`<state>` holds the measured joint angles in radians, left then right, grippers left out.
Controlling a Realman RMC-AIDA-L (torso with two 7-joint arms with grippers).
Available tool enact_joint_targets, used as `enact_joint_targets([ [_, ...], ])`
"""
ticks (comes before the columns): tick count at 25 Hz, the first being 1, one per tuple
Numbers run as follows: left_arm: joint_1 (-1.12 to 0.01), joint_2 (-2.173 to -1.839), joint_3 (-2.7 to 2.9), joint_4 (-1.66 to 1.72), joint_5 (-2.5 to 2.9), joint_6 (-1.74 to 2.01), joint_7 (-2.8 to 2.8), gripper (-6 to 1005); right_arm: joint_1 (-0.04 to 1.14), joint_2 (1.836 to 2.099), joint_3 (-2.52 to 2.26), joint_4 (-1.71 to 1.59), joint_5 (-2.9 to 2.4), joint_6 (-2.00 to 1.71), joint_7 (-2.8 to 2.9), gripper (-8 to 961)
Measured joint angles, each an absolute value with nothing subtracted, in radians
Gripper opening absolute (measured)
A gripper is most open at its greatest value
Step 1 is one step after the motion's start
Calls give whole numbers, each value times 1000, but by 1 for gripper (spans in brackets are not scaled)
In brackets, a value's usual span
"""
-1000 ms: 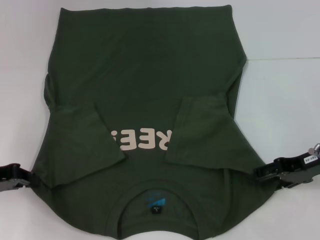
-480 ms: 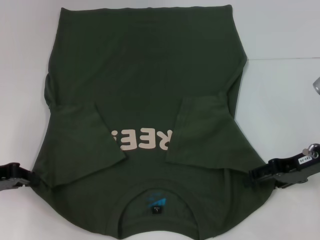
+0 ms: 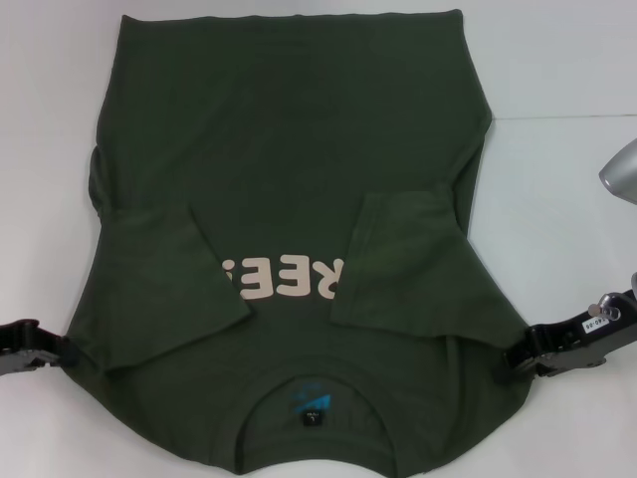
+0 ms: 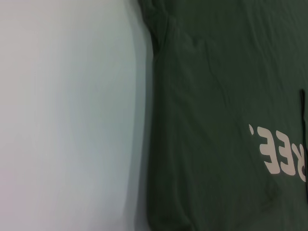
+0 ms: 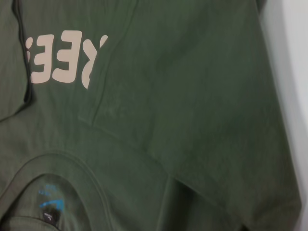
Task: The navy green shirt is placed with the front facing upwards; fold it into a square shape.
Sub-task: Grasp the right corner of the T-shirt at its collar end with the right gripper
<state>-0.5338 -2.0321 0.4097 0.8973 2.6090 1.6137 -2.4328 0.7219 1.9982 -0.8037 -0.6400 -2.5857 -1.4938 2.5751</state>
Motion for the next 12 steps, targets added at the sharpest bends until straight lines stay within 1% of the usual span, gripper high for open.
enact_joint_targets([
  [3, -534, -2032, 410, 897, 2609, 1614, -2433, 43, 722, 1998, -804, -642, -2585, -1492, 2575, 450],
  [8, -534, -2031, 410, 897, 2609, 1614, -2433, 43, 723, 1998, -804, -643, -2585, -1493, 2570, 206],
  [12, -534, -2031, 409, 897, 2608, 1614, -2433, 44, 724, 1997, -809, -643, -2585, -1493, 2567, 58],
])
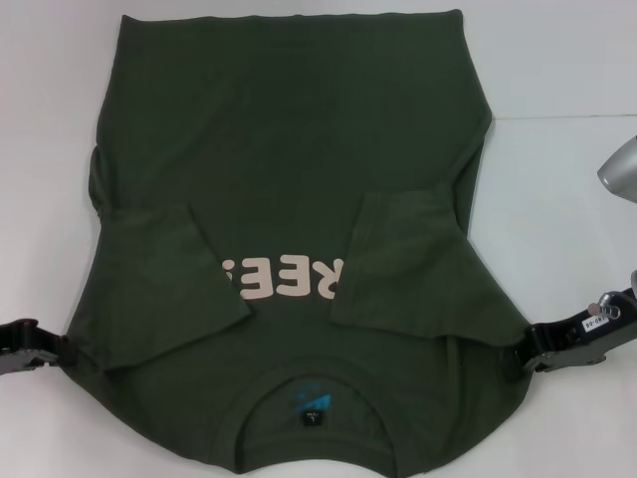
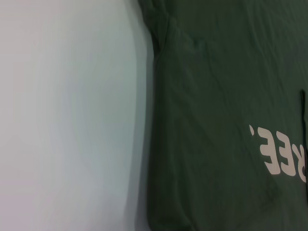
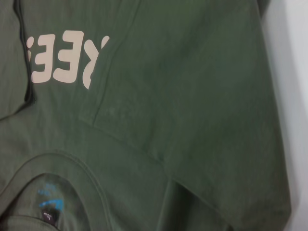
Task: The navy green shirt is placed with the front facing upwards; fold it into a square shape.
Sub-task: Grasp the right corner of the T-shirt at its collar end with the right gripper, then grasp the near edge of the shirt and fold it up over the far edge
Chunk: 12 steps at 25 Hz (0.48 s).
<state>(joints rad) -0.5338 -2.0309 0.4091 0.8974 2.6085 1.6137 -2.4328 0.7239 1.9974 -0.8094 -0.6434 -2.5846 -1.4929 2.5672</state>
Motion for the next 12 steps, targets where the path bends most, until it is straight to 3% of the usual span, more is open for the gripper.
enact_joint_targets([
  [1, -533, -2031, 409, 897, 2608, 1614, -2433, 44, 724, 1997, -811, -644, -2584, -1493, 2565, 21],
  [6, -531, -2030, 403, 897, 2608, 1626, -2427, 45, 724, 1990, -810, -645, -2579, -1522, 2534, 22],
  [12, -526, -2007, 329, 901, 2609, 1757, -2396, 45, 724, 1954, -803, -647, -2572, -1659, 2475, 22],
])
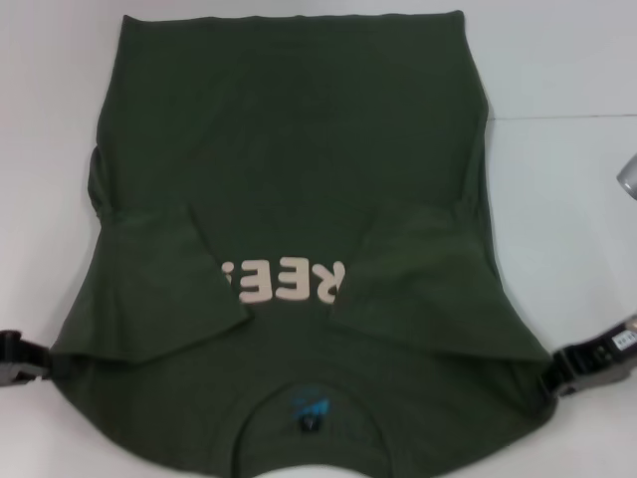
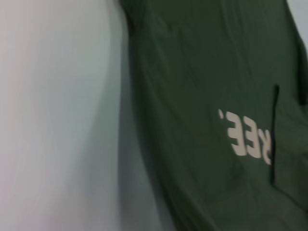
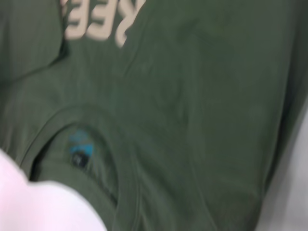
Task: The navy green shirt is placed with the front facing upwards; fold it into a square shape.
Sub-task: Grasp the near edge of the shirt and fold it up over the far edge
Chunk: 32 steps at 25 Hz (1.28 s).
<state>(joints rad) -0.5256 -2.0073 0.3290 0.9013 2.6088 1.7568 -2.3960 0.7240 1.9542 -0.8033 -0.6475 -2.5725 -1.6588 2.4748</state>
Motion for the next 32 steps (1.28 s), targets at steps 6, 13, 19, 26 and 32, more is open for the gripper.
enact_joint_targets([
  [6, -501, -1991, 308, 939, 2634, 1892, -2387, 46, 723, 1930, -807, -649, -2576, -1810, 2419, 21],
  [13, -485, -1991, 303, 942, 2707, 2041, -2349, 47, 715, 1940, -845, -646, -2608, -1935, 2341, 22],
  [19, -463, -1999, 309, 939, 2718, 2068, -2337, 48, 708, 1939, -845, -637, -2609, -1958, 2311, 23],
  [26, -495, -1980, 228, 919, 2602, 2053, -2334, 49, 725, 1927, -706, -647, -2602, -1940, 2308, 23],
  [32, -534, -1955, 98, 875, 2474, 1969, -2346, 50, 728, 1879, -487, -648, -2536, -1877, 2321, 22],
])
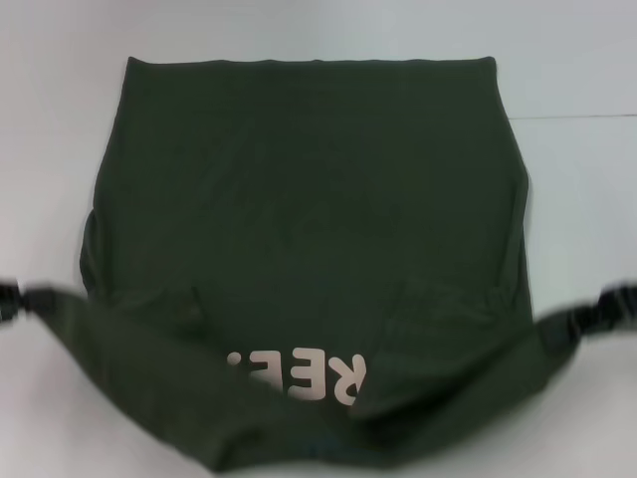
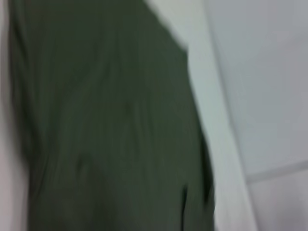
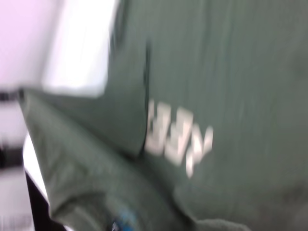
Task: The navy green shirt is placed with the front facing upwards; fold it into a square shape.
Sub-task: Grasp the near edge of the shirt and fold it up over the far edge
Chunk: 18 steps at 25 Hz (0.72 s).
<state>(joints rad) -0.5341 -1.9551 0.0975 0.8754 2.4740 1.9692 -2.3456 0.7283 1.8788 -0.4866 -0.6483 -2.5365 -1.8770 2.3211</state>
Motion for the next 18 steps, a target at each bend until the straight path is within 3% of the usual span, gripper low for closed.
enact_joint_targets([
  [4, -539, -1955, 79, 809, 2334, 1841, -2343, 50, 712, 1861, -403, -641, -2452, -1796, 2337, 22],
  [8, -549, -1972, 83, 723, 2198, 1692, -2291, 51, 698, 1869, -368, -634, -2336, -1684, 2346, 21],
  [18, -575, -2049, 82, 548, 2049, 1336, -2058, 52, 670, 1965, -371, -605, -2169, -1317, 2258, 22],
])
